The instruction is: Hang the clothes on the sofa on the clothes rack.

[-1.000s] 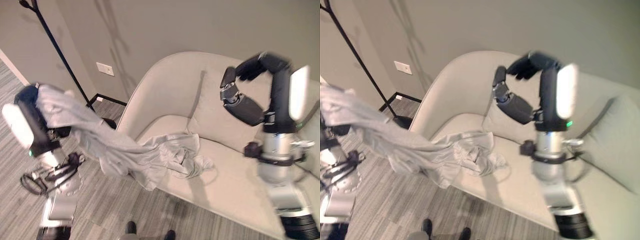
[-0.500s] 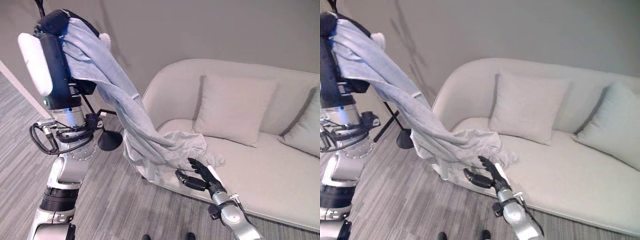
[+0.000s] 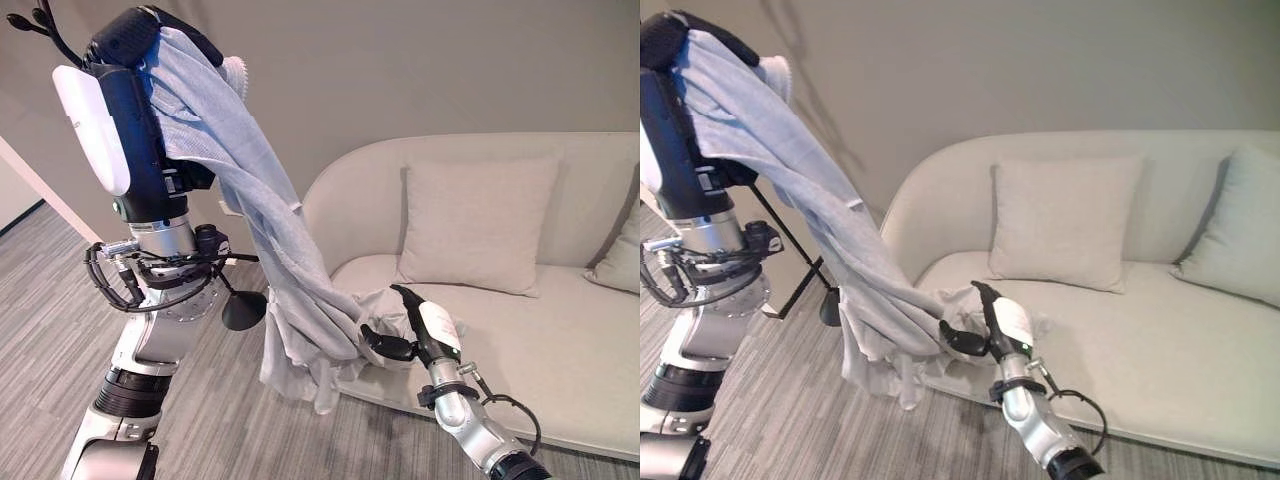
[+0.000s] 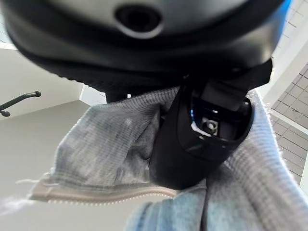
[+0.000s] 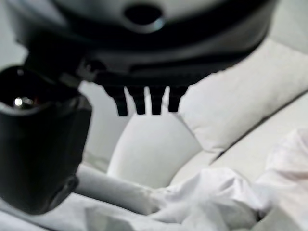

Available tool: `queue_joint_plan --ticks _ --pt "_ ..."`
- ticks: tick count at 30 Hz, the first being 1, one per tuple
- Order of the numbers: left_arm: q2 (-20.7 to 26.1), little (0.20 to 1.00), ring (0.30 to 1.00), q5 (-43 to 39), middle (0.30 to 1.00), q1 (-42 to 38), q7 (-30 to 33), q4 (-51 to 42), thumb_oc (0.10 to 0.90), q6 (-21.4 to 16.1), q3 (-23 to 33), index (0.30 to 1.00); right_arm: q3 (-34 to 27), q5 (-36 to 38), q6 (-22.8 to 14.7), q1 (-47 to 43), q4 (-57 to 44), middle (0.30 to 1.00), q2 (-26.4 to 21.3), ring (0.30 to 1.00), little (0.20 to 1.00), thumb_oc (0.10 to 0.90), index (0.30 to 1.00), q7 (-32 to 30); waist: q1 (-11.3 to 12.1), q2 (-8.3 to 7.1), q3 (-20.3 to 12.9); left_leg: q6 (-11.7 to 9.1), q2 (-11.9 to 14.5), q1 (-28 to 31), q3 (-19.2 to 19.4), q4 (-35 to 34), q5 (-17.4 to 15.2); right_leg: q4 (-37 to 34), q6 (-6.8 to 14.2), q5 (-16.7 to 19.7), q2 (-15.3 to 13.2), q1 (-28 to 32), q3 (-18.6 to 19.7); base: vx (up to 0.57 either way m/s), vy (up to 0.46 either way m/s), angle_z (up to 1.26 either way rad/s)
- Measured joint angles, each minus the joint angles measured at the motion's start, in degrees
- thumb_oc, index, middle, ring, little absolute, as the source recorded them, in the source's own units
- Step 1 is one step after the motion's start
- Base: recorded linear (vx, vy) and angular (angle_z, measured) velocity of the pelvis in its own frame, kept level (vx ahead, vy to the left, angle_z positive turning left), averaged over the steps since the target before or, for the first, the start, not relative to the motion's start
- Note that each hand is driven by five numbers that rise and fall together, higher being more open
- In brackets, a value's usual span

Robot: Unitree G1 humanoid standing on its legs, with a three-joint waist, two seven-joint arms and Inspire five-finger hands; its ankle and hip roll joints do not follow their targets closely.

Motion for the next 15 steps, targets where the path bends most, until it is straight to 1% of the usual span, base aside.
queue_joint_plan --ticks 3,5,7,9,11,15 --pt "0.01 0.300 0.300 -0.01 0.300 -2.62 0.02 0.01 0.400 0.00 -1.57 0.300 2.30 0.06 -0.21 -0.38 3.25 0.900 1.12 0.900 0.900 0.800 0.900 0.00 0.21 0.00 0.00 -0.01 -0.02 -0.17 -0.52 0.00 0.01 0.00 0.15 -0.14 -0.01 0.04 -0.37 0.02 0.010 0.09" --pt "0.02 0.300 0.300 0.02 0.300 -7.05 0.06 0.17 0.400 -0.03 -3.46 0.300 6.27 0.34 -0.63 -0.61 5.09 0.900 3.10 0.900 0.900 0.800 0.900 0.49 0.36 0.27 0.06 -0.03 -0.10 -0.76 -1.01 0.00 0.04 -0.03 0.25 -0.22 -0.09 -0.23 -0.85 0.01 0.034 0.12" --pt "0.00 0.300 0.300 0.01 0.300 -9.33 0.31 0.44 0.400 -0.02 -4.54 0.300 8.56 0.38 -1.25 -1.24 5.79 0.900 4.44 0.900 0.900 0.800 0.900 1.38 0.25 0.53 0.11 0.00 -0.14 -1.24 -1.24 0.01 0.13 0.00 0.26 -0.23 -0.13 -0.64 -1.07 0.00 0.038 0.07" --pt "-0.06 0.300 0.300 0.02 0.300 -11.15 0.30 0.45 0.400 -0.02 -4.85 0.300 11.24 0.36 -1.73 -2.02 5.93 0.900 5.13 0.900 0.900 0.800 0.900 2.78 0.20 1.24 0.37 0.03 -0.23 -1.73 -1.40 0.01 0.20 0.01 0.25 -0.20 -0.24 -1.10 -1.25 0.01 0.039 0.05" --pt "-0.08 0.300 0.300 0.01 0.300 -12.33 0.71 0.69 0.400 -0.01 -5.20 0.300 14.06 0.33 -2.09 -2.72 6.96 0.900 5.75 0.900 0.900 0.800 0.900 3.86 0.19 2.40 0.54 0.06 -0.41 -1.93 -1.49 0.02 0.22 0.04 0.25 -0.19 -0.42 -1.23 -1.47 0.01 0.032 0.04" --pt "-0.58 0.300 0.300 -0.02 0.300 -14.33 1.31 0.99 0.400 0.17 -6.06 0.300 16.31 0.26 -2.66 -4.50 10.97 0.900 7.50 0.900 0.900 0.800 0.900 5.11 0.30 4.45 0.96 0.07 -0.87 -2.13 -1.52 0.02 0.28 0.03 0.40 -0.28 -0.90 -1.34 -1.69 0.02 0.054 0.03"
